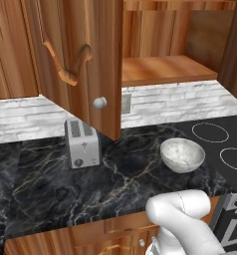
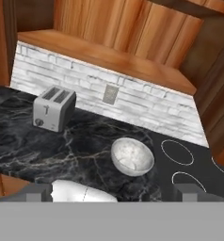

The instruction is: Open the cabinet and move the ladle to the pot. Then close the cabinet.

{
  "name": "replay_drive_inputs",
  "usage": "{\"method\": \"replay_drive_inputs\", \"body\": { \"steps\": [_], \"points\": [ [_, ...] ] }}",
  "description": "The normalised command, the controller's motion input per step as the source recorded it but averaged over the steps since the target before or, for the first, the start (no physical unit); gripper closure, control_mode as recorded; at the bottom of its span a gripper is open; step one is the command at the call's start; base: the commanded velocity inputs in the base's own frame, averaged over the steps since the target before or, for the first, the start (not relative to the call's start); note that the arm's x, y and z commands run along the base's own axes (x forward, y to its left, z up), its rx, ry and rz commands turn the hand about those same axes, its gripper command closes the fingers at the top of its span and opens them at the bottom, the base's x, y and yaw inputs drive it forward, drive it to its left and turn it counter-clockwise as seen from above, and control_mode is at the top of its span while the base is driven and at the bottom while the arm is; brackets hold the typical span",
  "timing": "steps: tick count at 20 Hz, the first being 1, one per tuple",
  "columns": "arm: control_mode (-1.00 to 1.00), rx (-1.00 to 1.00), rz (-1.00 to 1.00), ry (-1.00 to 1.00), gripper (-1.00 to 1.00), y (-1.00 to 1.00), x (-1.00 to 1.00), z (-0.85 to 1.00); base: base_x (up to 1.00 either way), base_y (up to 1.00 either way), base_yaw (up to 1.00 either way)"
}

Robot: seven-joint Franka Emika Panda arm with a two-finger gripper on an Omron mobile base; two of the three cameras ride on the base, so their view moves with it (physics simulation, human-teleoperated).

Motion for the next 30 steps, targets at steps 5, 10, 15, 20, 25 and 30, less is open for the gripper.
{"method": "replay_drive_inputs", "body": {
  "steps": [5, 10, 15, 20, 25, 30],
  "points": [
    [-1.0, 0.18, 0.0, -0.04, -1.0, -0.13, -0.11, 0.0, 0.0, 0.0, 0.0],
    [-1.0, 0.22, 0.0, -0.11, -1.0, -0.2, -0.16, 0.0, 0.0, 0.0, 0.0],
    [-1.0, 0.15, 0.0, -0.02, -1.0, -0.21, -0.03, 0.0, 0.0, 0.0, 0.0],
    [-1.0, 0.0, 0.0, 0.0, -1.0, -0.21, 0.0, 0.0, 0.0, 0.0, 0.0],
    [-1.0, 0.0, 0.0, 0.0, -1.0, -0.39, 0.0, 0.0, 0.0, 0.0, 0.0],
    [-1.0, 0.0, 0.0, 0.0, -1.0, -0.34, 0.01, 0.0, 0.0, 0.0, 0.0]
  ]
}}
